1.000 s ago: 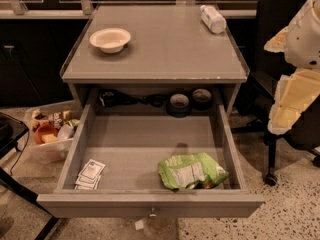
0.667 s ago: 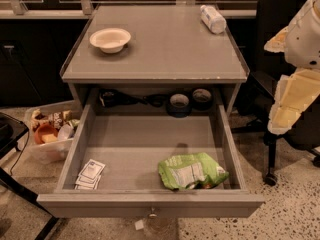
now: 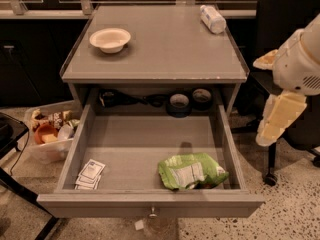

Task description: Pick green rice chip bag from top drawer and place on counter

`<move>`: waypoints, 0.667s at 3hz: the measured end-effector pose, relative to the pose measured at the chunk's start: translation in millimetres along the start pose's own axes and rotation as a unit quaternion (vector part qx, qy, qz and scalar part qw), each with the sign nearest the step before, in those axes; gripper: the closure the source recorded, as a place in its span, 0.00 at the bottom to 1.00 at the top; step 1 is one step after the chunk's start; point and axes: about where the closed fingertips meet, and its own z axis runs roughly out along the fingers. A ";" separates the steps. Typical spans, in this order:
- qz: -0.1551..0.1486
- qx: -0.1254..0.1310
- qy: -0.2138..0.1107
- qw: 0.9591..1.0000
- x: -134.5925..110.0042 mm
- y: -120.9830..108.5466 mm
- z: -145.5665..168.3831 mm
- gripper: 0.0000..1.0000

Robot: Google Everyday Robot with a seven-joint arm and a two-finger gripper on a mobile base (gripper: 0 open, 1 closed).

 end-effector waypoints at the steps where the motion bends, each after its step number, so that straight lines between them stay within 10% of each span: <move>1: -0.029 -0.011 -0.052 0.998 -1.6 5.8 55.3 0.00; 2: -0.076 -0.037 -0.097 0.992 -12.9 12.3 121.4 0.00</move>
Offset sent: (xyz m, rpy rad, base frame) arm 0.0457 0.0696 -0.1867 0.2302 -0.0021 0.3630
